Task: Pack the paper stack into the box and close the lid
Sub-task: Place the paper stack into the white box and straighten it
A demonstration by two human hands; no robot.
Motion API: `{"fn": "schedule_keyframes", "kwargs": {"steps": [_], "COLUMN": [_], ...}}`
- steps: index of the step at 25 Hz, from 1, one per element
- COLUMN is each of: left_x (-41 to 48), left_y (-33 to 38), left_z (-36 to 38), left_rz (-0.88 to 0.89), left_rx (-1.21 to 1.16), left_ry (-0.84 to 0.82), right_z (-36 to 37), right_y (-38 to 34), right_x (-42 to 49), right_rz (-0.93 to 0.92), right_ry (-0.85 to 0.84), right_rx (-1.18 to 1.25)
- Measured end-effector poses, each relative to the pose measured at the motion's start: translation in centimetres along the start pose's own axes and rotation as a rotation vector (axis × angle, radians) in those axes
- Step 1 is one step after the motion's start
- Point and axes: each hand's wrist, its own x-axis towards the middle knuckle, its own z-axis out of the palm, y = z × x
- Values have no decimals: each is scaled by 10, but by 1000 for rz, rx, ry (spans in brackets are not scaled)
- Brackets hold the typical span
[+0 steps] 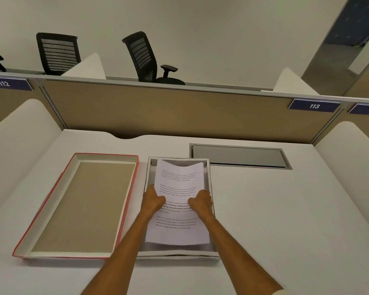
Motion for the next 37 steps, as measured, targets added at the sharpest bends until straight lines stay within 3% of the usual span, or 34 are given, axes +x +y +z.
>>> {"fn": "schedule_keyframes", "kwargs": {"steps": [17,25,37], "left_x": [11,3,-6], "left_y": [-25,-30,-30], "left_z": [7,11,12], "left_rz": [-32,-18,-7], "left_rx": [-71,-87,-67], "left_ry": [12,151,207], "right_z": [-3,-14,-4], "right_y": [12,18,28], "right_x": [8,2,-15], "right_rz": [92,94,-19], "right_ry": [-104,-150,-45], "right_rx": [186,355,288]}}
